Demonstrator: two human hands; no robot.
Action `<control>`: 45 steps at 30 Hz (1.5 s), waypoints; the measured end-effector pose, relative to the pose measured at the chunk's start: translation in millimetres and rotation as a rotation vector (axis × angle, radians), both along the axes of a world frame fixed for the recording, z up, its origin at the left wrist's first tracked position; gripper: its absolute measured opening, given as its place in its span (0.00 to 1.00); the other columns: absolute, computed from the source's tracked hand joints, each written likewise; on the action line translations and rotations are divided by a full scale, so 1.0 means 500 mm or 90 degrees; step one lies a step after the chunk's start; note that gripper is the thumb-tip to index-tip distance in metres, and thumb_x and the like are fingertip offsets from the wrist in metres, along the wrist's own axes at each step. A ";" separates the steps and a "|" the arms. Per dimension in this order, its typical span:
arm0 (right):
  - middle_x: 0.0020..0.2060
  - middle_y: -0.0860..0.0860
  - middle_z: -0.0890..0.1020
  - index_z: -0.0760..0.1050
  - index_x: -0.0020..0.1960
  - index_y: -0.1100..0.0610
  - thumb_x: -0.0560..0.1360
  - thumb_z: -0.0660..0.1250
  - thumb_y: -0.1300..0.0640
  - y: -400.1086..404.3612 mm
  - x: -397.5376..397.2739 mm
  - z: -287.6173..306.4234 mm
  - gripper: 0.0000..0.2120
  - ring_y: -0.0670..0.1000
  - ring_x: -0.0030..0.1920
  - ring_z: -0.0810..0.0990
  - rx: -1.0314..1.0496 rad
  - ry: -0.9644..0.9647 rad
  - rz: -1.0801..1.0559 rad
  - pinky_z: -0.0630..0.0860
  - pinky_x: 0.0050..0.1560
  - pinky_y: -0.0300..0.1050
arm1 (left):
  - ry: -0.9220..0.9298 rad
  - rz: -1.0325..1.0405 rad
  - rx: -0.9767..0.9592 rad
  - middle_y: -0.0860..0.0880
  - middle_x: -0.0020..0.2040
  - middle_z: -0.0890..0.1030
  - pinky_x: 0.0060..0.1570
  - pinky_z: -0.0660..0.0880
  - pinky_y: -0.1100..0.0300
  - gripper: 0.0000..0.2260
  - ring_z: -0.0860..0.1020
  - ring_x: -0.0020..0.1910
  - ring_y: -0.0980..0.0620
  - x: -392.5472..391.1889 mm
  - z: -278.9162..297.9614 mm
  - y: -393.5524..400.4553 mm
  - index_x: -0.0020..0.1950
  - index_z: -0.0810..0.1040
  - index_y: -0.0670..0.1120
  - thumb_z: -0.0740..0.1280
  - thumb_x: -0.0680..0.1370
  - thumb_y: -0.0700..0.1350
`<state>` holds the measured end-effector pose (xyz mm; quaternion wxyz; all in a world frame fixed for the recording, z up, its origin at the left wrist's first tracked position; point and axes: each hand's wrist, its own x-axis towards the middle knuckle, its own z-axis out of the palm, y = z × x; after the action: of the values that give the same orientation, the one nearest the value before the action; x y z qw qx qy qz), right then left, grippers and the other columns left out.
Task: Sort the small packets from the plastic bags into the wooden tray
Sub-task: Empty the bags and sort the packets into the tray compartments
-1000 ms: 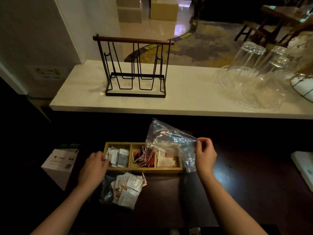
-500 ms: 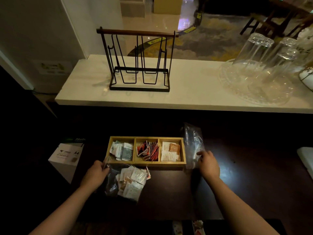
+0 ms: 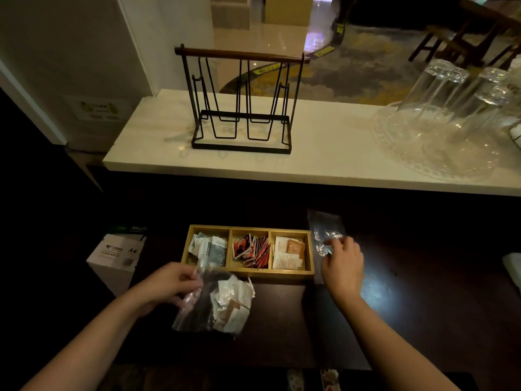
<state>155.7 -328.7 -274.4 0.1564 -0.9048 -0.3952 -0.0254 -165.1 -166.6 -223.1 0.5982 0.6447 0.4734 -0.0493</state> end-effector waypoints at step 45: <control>0.35 0.47 0.80 0.78 0.43 0.56 0.74 0.68 0.60 0.064 -0.220 0.133 0.02 0.42 0.33 0.79 -0.002 0.754 0.163 0.75 0.32 0.31 | -0.108 0.122 0.014 0.40 0.41 0.78 0.33 0.81 0.55 0.11 0.83 0.42 0.39 0.164 0.014 -0.124 0.38 0.70 0.44 0.64 0.78 0.46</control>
<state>45.7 -296.7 -207.8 0.3504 -0.7104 -0.3466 0.5023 -83.0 -228.5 -216.2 0.6309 0.6048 0.4812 0.0682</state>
